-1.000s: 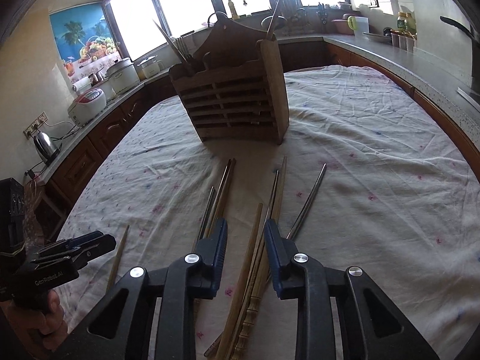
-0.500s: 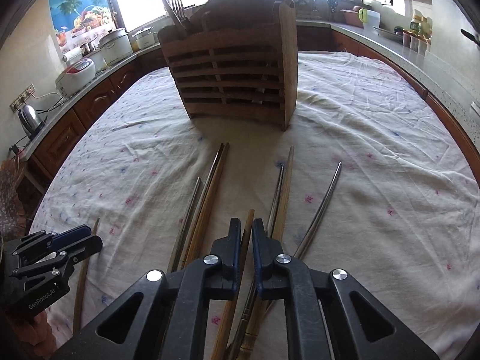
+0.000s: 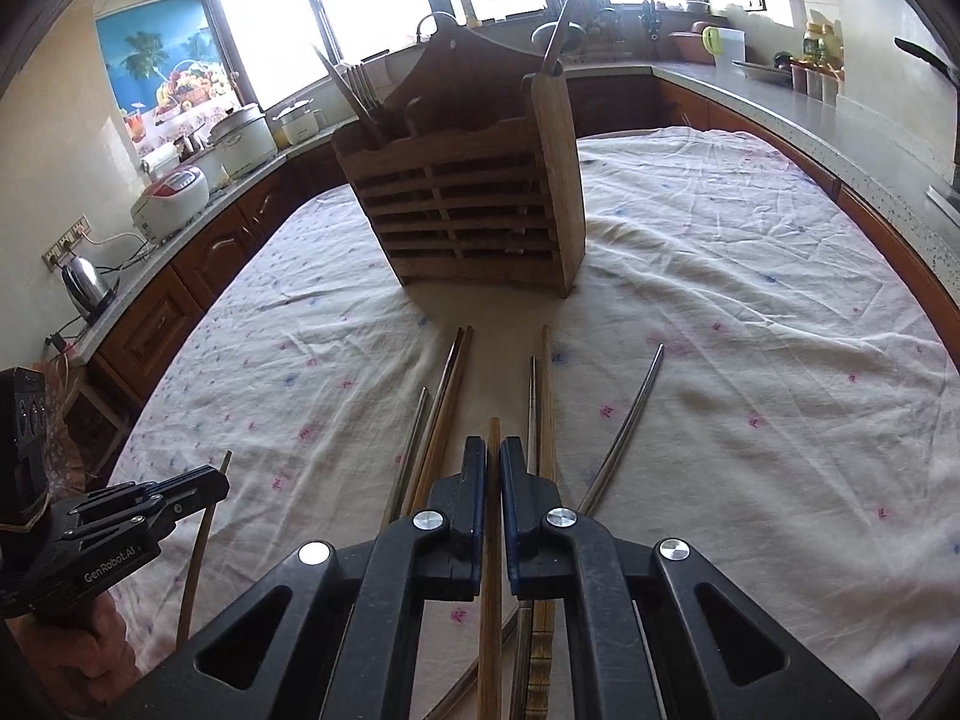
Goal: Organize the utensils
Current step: 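Close the left gripper on a bamboo chopstick while the right grasps another chopstick, then lift the chopstick upright with the left gripper while the right carries its chopstick over the holder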
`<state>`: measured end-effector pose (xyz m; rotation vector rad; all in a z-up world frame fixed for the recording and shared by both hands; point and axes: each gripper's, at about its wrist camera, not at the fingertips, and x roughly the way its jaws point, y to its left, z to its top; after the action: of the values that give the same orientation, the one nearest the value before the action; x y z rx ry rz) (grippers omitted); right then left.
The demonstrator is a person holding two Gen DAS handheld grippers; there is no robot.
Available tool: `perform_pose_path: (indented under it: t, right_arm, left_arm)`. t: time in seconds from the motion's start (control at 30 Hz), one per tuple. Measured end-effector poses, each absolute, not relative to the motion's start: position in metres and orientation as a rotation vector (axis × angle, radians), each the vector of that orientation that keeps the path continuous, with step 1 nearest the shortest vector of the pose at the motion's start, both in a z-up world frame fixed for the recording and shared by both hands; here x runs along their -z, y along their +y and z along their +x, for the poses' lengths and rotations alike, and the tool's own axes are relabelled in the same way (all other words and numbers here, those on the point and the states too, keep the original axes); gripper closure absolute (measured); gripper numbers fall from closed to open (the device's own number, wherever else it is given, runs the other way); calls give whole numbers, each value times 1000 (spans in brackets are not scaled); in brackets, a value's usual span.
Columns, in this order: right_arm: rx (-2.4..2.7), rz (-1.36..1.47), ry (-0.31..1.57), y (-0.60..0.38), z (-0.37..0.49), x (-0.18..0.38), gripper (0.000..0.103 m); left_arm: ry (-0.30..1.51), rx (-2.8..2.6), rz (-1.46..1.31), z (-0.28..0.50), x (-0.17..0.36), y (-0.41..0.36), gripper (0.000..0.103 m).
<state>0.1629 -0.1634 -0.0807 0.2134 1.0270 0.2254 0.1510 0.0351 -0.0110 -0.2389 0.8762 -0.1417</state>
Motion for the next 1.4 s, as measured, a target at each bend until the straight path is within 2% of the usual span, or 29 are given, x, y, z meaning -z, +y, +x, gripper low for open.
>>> perform_pose_path:
  t: [0.53, 0.7, 1.4]
  right_arm:
    - [-259, 330, 766, -193, 137, -25, 98]
    - [-259, 335, 700, -198, 133, -48, 98]
    - [-249, 339, 642, -208, 141, -61, 98]
  left_arm:
    - [600, 192, -340, 76, -85, 82, 100]
    - [536, 184, -329, 59, -100, 86, 100]
    - [488, 202, -308, 81, -107, 78, 100]
